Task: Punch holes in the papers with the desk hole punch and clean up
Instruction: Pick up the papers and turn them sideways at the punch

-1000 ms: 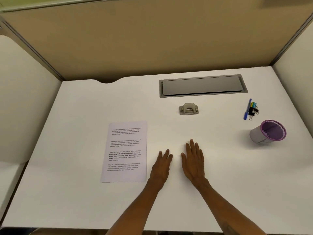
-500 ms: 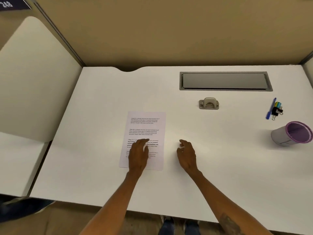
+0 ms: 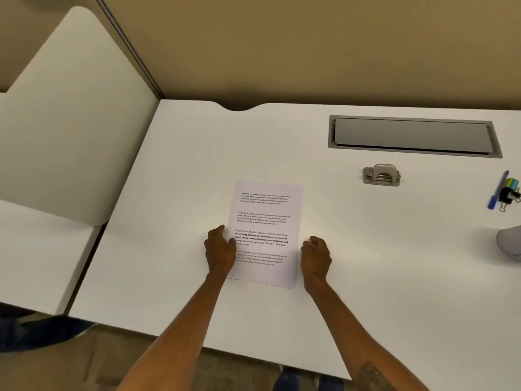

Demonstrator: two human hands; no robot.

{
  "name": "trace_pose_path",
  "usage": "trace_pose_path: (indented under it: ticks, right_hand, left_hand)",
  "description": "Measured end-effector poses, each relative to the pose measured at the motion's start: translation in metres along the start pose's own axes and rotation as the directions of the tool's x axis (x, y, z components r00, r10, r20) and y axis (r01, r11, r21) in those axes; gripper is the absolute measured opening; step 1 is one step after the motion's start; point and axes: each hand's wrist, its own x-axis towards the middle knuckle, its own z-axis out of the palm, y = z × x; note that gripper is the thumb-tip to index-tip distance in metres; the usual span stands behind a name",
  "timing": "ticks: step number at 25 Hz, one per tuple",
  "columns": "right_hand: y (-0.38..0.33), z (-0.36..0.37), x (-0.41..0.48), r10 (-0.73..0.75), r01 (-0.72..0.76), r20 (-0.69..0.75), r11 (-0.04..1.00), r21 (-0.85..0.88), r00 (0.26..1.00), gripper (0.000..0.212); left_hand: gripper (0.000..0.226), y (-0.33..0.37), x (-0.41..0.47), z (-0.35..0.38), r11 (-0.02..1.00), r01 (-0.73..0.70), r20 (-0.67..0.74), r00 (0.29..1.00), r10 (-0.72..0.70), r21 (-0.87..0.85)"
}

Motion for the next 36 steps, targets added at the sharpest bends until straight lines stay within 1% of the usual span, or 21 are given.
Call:
trace_pose_path:
  ticks: [2, 5, 10, 13, 18, 21, 23, 27, 31, 33, 36]
  right_hand:
    - [-0.003, 0.01, -0.006, 0.01, -0.01, -0.012, 1.0, -0.008, 1.0, 0.034]
    - [-0.007, 0.017, -0.011, 0.011, -0.011, 0.005, 0.999, -0.035, 1.0, 0.035]
    - [-0.012, 0.014, -0.005, 0.034, -0.036, -0.056, 0.999, -0.039, 0.998, 0.036]
    - [-0.015, 0.021, -0.01, 0.055, -0.056, -0.016, 0.996, -0.063, 0.998, 0.037]
    - [-0.022, 0.021, -0.008, 0.124, -0.124, 0.0, 0.992, -0.034, 0.992, 0.04]
    - [-0.022, 0.017, -0.003, 0.155, -0.151, 0.048, 0.985, -0.082, 0.987, 0.041]
    - [-0.02, 0.016, -0.002, 0.134, -0.125, 0.073, 0.986, -0.114, 0.988, 0.041]
    - [-0.016, 0.009, -0.004, 0.074, -0.067, 0.069, 0.993, -0.092, 0.995, 0.041]
    - [-0.004, -0.011, 0.001, -0.018, 0.024, 0.066, 0.995, -0.092, 0.998, 0.046]
    - [0.002, -0.026, 0.007, -0.031, 0.036, 0.082, 0.998, -0.054, 0.996, 0.048]
    - [0.007, -0.05, 0.02, 0.004, -0.01, 0.149, 0.999, 0.037, 0.989, 0.051]
  left_hand:
    - [0.049, 0.004, 0.003, 0.004, 1.0, 0.008, 0.011, 1.0, -0.007, -0.01]
    - [0.05, 0.01, 0.003, 0.006, 0.999, 0.028, 0.014, 1.0, -0.028, -0.026]
    - [0.051, 0.007, 0.008, 0.001, 0.997, 0.057, -0.026, 0.998, -0.059, -0.053]
    - [0.051, 0.011, 0.01, 0.003, 0.996, 0.067, -0.01, 0.998, -0.068, -0.063]
    - [0.055, 0.018, 0.008, 0.009, 0.994, 0.095, 0.007, 0.995, -0.095, -0.045]
    - [0.056, 0.018, 0.002, 0.013, 0.991, 0.116, -0.006, 0.993, -0.117, -0.067]
    - [0.057, 0.018, -0.002, 0.017, 0.99, 0.126, -0.013, 0.992, -0.127, -0.07]
    - [0.06, 0.02, -0.011, 0.025, 0.988, 0.138, 0.0, 0.99, -0.139, -0.07]
    - [0.058, 0.024, -0.024, 0.038, 0.988, 0.131, 0.025, 0.991, -0.129, -0.087]
    - [0.056, 0.027, -0.033, 0.046, 0.984, 0.126, 0.02, 0.992, -0.125, -0.122]
    - [0.052, 0.032, -0.045, 0.056, 0.98, 0.109, 0.019, 0.994, -0.107, -0.166]
